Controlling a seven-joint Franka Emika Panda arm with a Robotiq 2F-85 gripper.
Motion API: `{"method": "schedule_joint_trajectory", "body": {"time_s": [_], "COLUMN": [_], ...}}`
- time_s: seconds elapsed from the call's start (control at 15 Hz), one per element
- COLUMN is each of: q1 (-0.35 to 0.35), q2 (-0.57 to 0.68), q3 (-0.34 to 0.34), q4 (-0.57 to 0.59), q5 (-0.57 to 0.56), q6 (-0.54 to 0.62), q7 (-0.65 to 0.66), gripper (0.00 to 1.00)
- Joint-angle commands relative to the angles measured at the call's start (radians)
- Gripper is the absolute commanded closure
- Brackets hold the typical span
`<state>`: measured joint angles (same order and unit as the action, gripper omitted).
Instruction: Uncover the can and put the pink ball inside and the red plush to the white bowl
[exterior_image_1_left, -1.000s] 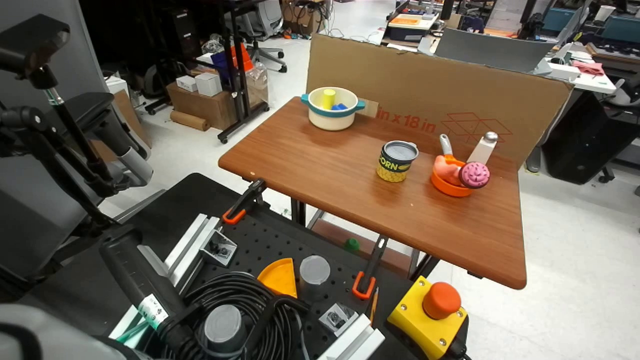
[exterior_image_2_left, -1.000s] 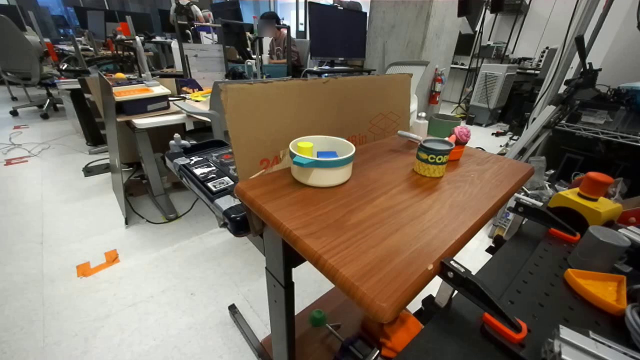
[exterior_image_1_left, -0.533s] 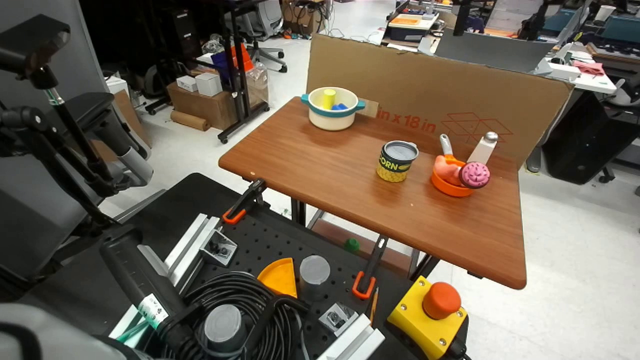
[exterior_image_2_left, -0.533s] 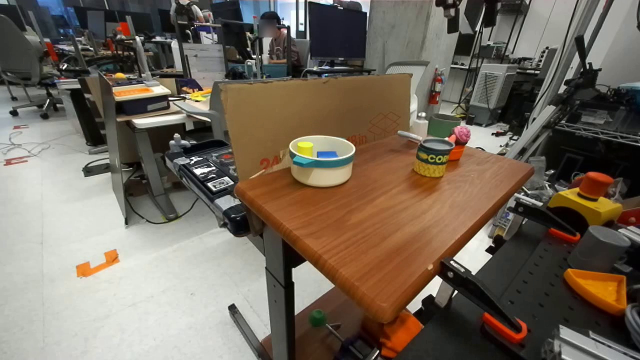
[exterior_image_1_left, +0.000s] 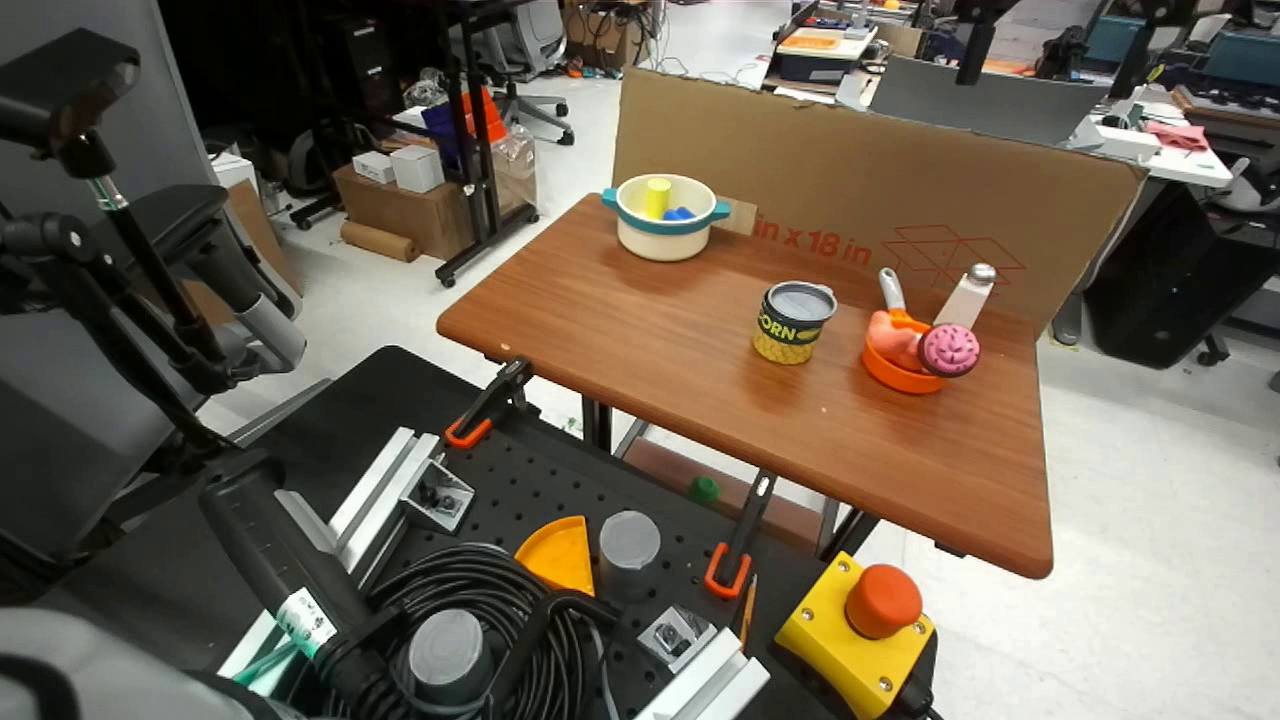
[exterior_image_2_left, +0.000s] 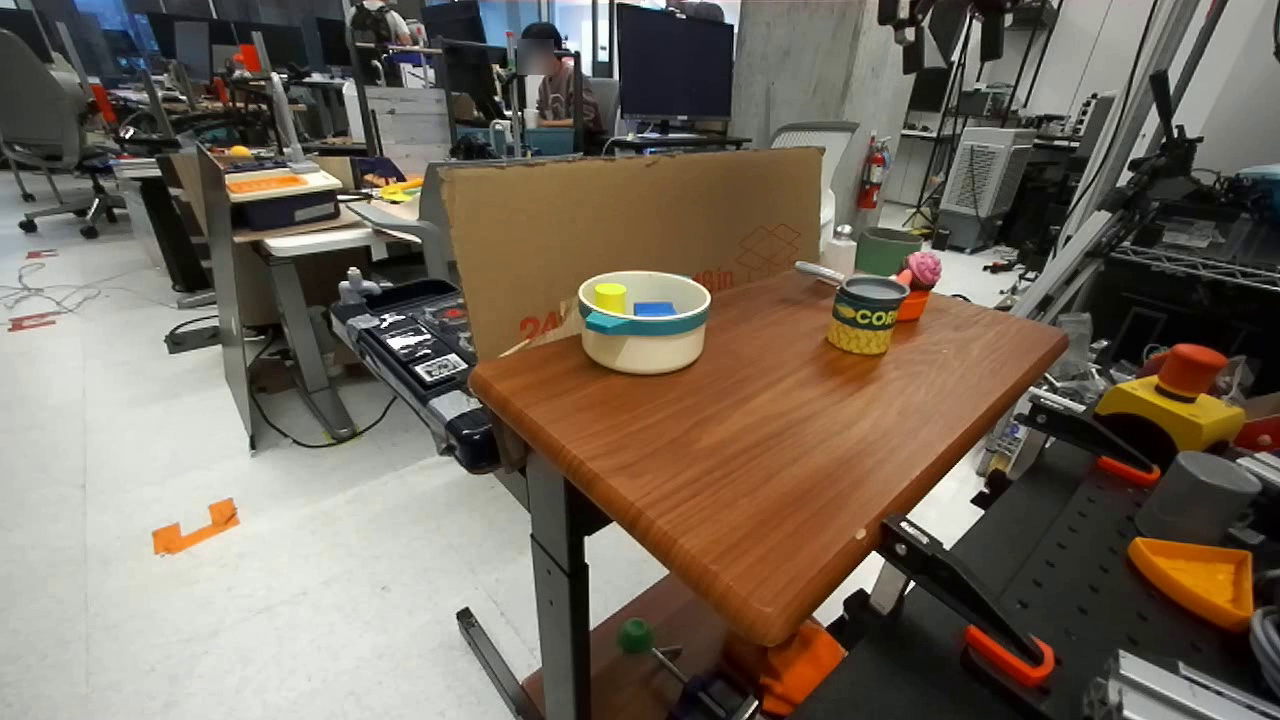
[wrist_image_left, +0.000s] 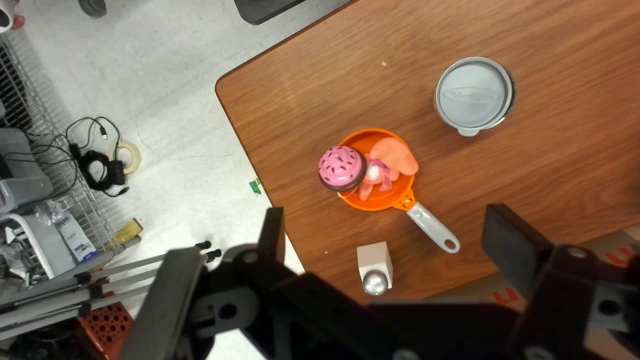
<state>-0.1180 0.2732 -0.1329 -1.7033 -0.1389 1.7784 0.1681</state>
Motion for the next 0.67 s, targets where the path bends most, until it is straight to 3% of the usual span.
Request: {"method": "schedule_joint_trajectory", "body": {"time_s": [0.0, 0.33, 0.6], "q1": [-0.021, -0.018, 0.013], "q2": [0.042, 0.059, 0.026], "q3": [-0.009, -0.008, 0.011], "q4": [0.085, 0.084, -0.009], "q5": [0.047, 0.03, -0.014], "q6": [-0.072, -0.08, -0.023], "q7": [-0.011, -0.007, -0.045], "gripper": [0.0, 0.0, 0.0]}}
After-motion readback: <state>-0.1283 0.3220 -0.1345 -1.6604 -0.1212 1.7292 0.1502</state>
